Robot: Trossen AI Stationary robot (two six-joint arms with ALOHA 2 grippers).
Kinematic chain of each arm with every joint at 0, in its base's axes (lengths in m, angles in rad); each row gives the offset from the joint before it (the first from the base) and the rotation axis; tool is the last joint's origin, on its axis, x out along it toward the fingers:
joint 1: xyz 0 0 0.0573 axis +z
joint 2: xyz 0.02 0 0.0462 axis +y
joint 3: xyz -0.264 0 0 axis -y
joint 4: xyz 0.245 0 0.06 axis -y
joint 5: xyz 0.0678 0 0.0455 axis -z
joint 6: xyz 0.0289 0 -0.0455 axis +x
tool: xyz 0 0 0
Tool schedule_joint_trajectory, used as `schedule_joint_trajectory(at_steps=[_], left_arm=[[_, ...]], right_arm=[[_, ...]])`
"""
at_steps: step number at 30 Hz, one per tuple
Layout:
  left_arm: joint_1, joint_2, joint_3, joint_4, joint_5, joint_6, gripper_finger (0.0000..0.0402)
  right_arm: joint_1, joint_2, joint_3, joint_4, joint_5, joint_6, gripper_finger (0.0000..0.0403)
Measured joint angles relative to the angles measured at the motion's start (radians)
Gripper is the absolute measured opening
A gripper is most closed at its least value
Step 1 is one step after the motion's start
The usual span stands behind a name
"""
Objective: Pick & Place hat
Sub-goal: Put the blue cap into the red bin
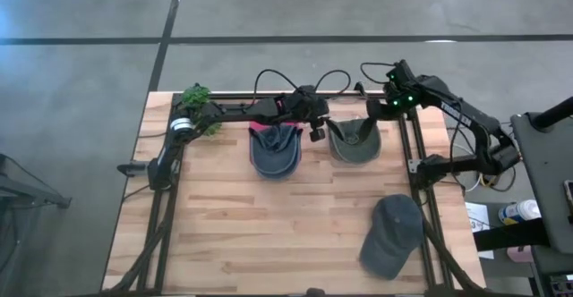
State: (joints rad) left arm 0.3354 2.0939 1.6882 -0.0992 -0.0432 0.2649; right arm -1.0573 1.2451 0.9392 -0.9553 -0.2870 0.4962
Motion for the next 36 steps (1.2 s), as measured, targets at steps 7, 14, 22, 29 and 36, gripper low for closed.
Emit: schedule_joint_trajectory(at_steps=[7,14,22,29,36], left_arm=[[-0.012,-0.022,0.079,-0.08,0.003,0.0,0.011],[-0.106,-0.076,0.073,-0.159,0.098,0.083,0.011],[-0.208,-0.089,0.071,-0.174,-0.034,0.24,0.011],[-0.287,-0.118,0.071,-0.239,-0.155,0.279,0.011],[-0.386,-0.129,0.072,-0.348,-0.203,0.214,0.011]], right_arm=[[0.012,-0.091,0.074,-0.223,0.0,-0.065,0.0123],[0.167,-0.267,0.036,-0.337,0.001,0.029,0.0123],[0.57,-0.431,-0.019,-0.333,0.112,0.303,0.0123],[0.959,-0.383,-0.034,-0.318,0.249,0.585,0.0123],[1.311,-0.245,-0.1,-0.317,0.249,0.932,0.0123]])
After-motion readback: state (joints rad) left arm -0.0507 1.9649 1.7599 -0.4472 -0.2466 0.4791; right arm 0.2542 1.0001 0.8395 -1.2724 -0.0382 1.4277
